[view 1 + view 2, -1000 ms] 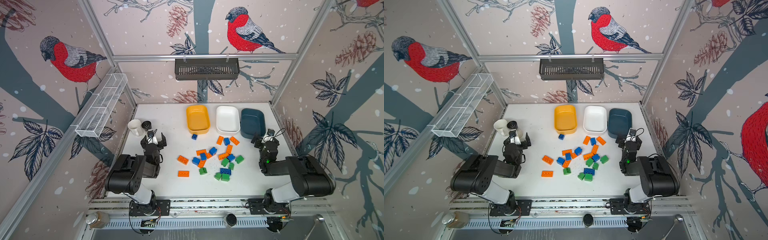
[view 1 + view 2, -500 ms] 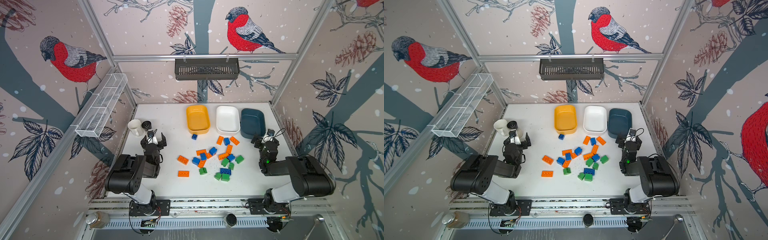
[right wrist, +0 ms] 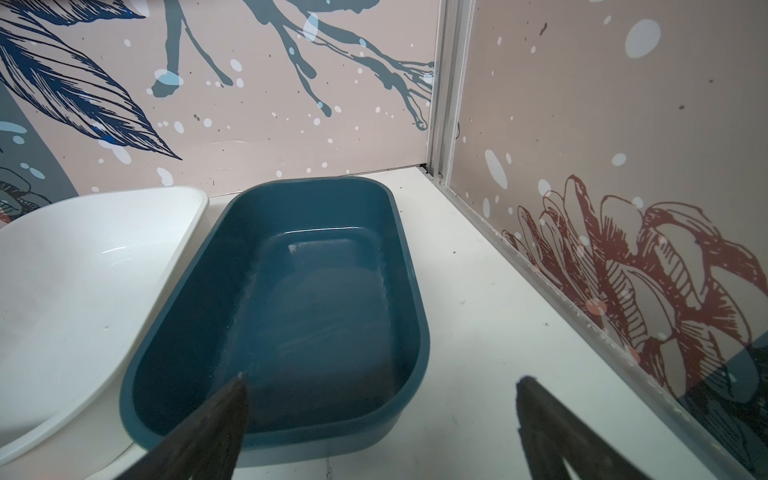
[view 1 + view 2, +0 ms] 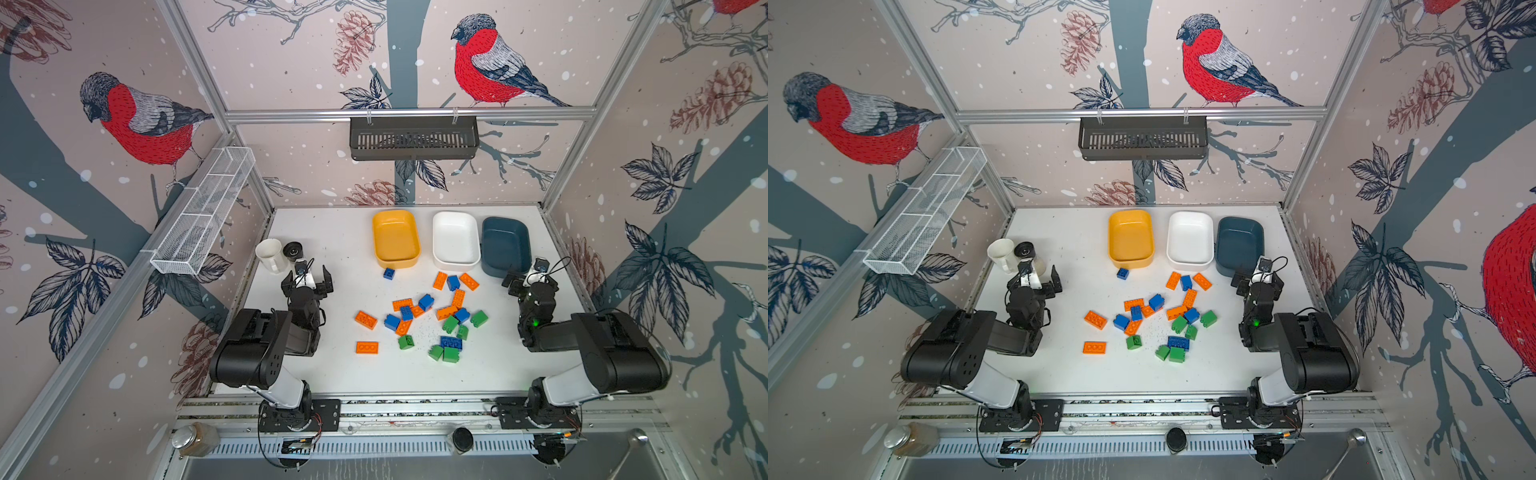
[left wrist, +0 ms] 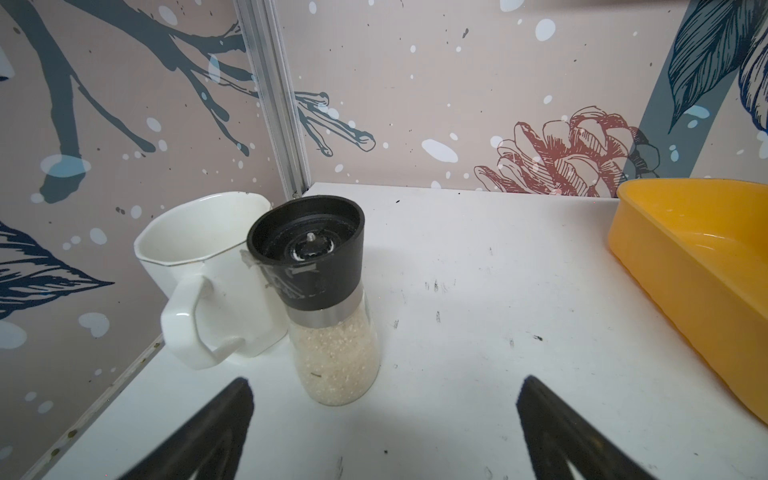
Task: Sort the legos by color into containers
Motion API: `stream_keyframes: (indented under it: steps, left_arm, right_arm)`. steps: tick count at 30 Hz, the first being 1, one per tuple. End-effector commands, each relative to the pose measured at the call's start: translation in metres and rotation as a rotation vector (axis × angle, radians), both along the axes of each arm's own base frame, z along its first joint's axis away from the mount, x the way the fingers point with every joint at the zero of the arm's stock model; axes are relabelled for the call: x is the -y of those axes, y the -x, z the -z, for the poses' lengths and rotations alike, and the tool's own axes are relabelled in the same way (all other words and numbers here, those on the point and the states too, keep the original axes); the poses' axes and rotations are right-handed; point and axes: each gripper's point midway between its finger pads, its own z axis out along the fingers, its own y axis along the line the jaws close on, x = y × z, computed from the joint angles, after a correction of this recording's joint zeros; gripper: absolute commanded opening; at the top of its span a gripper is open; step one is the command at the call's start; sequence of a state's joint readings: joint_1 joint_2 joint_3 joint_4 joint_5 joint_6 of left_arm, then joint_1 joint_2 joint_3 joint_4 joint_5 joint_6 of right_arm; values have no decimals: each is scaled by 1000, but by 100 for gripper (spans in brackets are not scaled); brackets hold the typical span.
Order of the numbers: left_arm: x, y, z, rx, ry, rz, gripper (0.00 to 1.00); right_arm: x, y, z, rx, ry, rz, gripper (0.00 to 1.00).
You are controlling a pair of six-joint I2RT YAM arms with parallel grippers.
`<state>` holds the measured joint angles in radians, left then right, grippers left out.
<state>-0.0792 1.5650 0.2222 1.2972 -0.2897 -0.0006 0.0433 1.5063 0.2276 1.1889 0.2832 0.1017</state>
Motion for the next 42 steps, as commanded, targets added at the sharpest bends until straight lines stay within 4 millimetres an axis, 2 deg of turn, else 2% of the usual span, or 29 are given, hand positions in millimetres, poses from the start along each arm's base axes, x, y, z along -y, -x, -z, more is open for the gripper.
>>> stream_keyframes:
  steps: [1, 4, 6, 9, 11, 14, 17, 18, 24, 28, 33, 35, 39, 42]
  left_arm:
    - [-2, 1, -14, 55, -8, -24, 99]
    - [-10, 11, -30, 94, -16, -115, 98]
    - [-23, 22, -49, 124, -14, -236, 97]
    - [-28, 28, -80, 200, 75, -282, 98]
    - [-16, 14, -96, 207, 143, -215, 98]
    - [1, -18, -102, 137, 255, -167, 98]
    - [24, -56, -91, -6, 325, -117, 98]
    - [35, -68, -87, -54, 348, -83, 98]
    - [103, -121, -55, -296, 459, 162, 98]
    - [147, -143, -33, -452, 441, 298, 98]
    - [188, -155, -6, -581, 317, 324, 98]
    - [199, -161, 4, -613, 273, 316, 98]
    - [202, -172, 28, -698, 223, 249, 98]
    - [197, -180, 38, -722, 208, 199, 98]
  right_arm:
    - [-1, 0, -8, 32, 2, -7, 100]
    - [-1, -1, -18, 44, 6, 0, 100]
    - [-4, -6, -29, 13, 4, -15, 100]
    - [-9, -14, -43, -21, -38, -35, 100]
    - [-14, -21, -52, -19, -88, -55, 100]
    - [-21, -35, -59, -39, -192, -68, 100]
    - [-35, -56, -52, -140, -283, -112, 100]
    - [-43, -62, -44, -195, -299, -140, 100]
    - [-88, -93, -15, -408, -348, -281, 100]
    - [-106, -112, 10, -553, -339, -290, 100]
    - [-122, -133, 34, -659, -279, -244, 100]
    - [-128, -140, 44, -696, -277, -235, 100]
    - [-144, -150, 58, -735, -271, -250, 99]
    - [-157, -153, 62, -743, -260, -281, 89]
